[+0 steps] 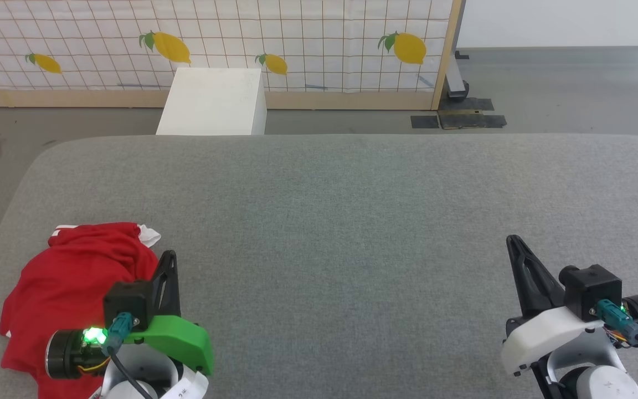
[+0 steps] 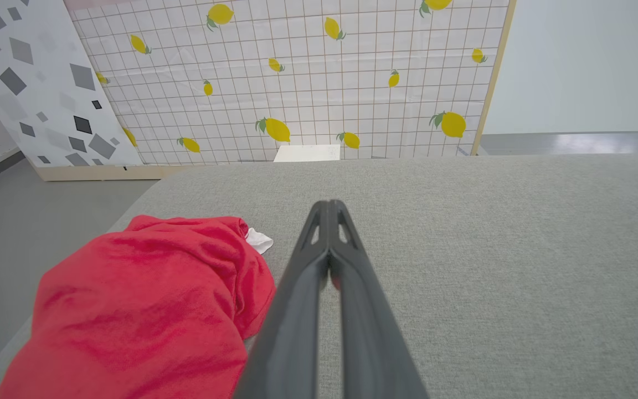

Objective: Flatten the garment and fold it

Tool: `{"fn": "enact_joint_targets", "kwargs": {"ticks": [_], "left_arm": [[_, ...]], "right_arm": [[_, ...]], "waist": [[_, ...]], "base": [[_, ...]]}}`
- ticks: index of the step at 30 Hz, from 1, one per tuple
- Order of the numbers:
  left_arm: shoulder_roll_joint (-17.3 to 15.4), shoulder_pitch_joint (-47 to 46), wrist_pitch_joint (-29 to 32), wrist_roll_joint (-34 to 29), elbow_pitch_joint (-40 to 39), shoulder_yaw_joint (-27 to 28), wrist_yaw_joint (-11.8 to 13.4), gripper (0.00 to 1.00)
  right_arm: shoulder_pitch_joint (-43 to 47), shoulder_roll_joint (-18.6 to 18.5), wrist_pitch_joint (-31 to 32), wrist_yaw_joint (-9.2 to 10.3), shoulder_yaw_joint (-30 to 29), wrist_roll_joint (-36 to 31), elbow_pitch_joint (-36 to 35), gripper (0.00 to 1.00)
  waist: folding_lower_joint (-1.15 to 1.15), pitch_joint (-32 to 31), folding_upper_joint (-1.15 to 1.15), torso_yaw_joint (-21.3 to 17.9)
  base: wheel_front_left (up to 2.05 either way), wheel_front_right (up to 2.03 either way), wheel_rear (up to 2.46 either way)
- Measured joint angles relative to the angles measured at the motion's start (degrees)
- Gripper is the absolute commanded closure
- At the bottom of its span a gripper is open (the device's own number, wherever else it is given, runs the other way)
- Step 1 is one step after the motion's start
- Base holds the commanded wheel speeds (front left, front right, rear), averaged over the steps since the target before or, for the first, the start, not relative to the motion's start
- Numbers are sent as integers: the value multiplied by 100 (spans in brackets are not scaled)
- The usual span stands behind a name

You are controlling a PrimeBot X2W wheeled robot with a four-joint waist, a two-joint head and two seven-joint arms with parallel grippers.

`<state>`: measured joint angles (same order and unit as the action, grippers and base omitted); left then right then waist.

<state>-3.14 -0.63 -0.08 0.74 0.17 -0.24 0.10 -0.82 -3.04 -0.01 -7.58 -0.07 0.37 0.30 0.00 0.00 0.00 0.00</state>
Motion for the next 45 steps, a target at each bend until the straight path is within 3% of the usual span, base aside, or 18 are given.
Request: {"fn": "enact_joint_targets", "kwargs": {"ticks": [7, 8, 45], "left_arm": [[0, 0, 0, 0, 0, 0, 1, 100], [-1, -1, 0, 22, 1, -10, 1, 0], [-1, 2, -380, 231, 93, -322, 307, 0]], "right_arm": [[0, 0, 0, 0, -1, 0, 0, 100], [-1, -1, 0, 0, -3, 1, 3, 0], [113, -2, -381, 0, -360, 376, 211, 0]], "waist": [[0, 0, 0, 0], [0, 0, 0, 0], [0, -39, 0, 158]], "base": [[0, 0, 0], [0, 0, 0], [0, 0, 0]]}}
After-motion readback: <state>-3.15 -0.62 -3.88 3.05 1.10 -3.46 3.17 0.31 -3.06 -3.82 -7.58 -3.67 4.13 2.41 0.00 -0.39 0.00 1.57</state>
